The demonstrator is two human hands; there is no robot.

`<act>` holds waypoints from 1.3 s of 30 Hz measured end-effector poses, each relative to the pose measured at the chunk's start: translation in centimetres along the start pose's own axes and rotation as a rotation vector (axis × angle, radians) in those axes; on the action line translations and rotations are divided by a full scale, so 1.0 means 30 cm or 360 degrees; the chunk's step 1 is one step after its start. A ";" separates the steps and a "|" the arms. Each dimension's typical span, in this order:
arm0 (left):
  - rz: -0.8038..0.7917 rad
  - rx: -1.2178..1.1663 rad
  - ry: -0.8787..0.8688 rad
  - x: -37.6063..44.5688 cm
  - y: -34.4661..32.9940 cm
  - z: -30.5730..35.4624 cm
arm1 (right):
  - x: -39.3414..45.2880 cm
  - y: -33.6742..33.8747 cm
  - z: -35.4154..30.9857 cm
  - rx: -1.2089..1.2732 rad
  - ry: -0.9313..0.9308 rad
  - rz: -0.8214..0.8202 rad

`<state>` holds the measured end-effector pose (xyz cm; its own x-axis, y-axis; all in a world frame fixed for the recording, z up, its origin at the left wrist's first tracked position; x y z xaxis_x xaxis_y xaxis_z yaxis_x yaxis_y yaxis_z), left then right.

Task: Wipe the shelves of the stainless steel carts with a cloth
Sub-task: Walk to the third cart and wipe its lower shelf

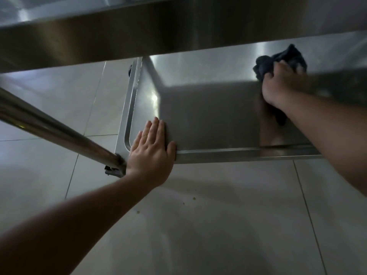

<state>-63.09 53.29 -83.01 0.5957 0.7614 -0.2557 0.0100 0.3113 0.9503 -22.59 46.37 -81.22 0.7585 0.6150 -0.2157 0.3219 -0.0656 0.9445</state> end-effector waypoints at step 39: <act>-0.0277 -0.0287 -0.0048 -0.056 0.072 0.141 | -0.804 -0.097 -0.266 -0.0235 0.1621 -0.0500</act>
<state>-60.67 50.28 -79.78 0.6213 0.6710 -0.4045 -0.0273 0.5345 0.8447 -46.35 38.00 -76.78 -0.1973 0.9574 -0.2107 0.2967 0.2631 0.9180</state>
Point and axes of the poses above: each hand's wrist, its own x-axis towards the middle knuckle, its own y-axis out of the back of the hand, z = x × y, the point moved 9 cm from there along x, towards the middle knuckle, and after that the axes turned 8 degrees about -z, right-handed, at the moved point
